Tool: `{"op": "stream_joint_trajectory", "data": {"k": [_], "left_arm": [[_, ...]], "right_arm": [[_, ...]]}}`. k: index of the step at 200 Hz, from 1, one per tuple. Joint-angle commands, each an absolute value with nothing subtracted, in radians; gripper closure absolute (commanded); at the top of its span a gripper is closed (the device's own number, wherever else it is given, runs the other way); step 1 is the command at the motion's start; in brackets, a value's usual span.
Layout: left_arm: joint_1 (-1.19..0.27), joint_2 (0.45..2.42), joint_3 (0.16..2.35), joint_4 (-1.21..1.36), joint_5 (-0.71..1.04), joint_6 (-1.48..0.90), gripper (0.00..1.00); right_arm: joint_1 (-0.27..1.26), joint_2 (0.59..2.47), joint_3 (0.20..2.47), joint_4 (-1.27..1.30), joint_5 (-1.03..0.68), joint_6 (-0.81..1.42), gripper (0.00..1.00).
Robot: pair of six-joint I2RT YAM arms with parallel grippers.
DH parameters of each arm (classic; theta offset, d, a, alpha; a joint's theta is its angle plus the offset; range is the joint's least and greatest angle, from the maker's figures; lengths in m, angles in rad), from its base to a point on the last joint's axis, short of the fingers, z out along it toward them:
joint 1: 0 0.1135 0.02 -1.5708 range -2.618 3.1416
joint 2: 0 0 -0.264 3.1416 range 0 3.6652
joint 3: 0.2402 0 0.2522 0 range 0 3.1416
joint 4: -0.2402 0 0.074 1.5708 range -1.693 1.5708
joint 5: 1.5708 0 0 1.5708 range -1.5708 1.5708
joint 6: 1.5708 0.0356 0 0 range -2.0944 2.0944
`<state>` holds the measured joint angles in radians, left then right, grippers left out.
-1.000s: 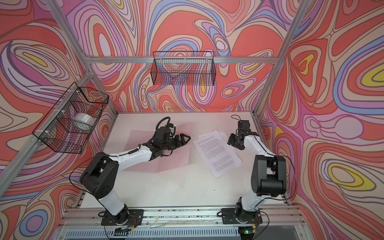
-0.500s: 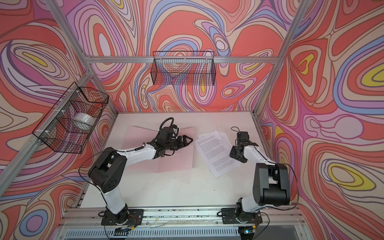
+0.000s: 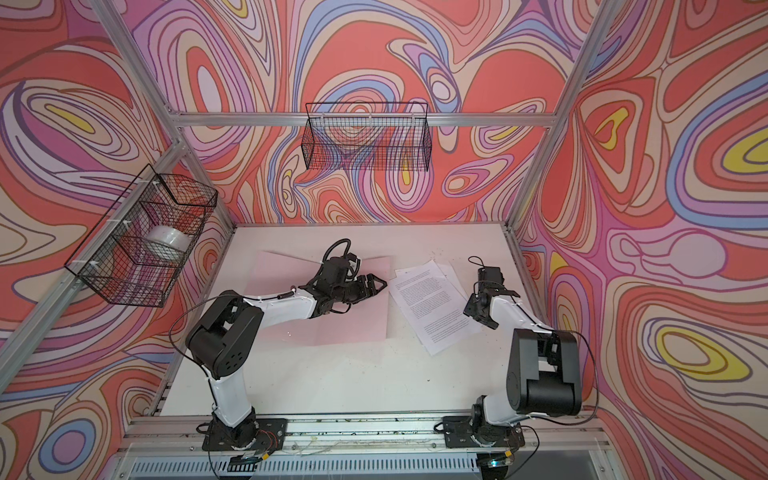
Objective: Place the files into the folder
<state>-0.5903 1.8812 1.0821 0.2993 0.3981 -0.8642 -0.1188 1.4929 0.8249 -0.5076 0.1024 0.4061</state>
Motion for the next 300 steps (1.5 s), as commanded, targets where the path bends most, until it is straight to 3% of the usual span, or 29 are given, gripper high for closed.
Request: {"op": "stream_joint_trajectory", "data": {"k": [1,300], "left_arm": [[-0.594,1.902,1.091,0.33,0.411,-0.861,0.24],[-0.594,1.963,1.016,0.466,0.413,-0.94,0.27]], "right_arm": [[-0.127,1.491,0.82,-0.466,0.09,0.424,0.4],[-0.165,1.492,0.758,-0.491,-0.218,0.42,0.56]]}}
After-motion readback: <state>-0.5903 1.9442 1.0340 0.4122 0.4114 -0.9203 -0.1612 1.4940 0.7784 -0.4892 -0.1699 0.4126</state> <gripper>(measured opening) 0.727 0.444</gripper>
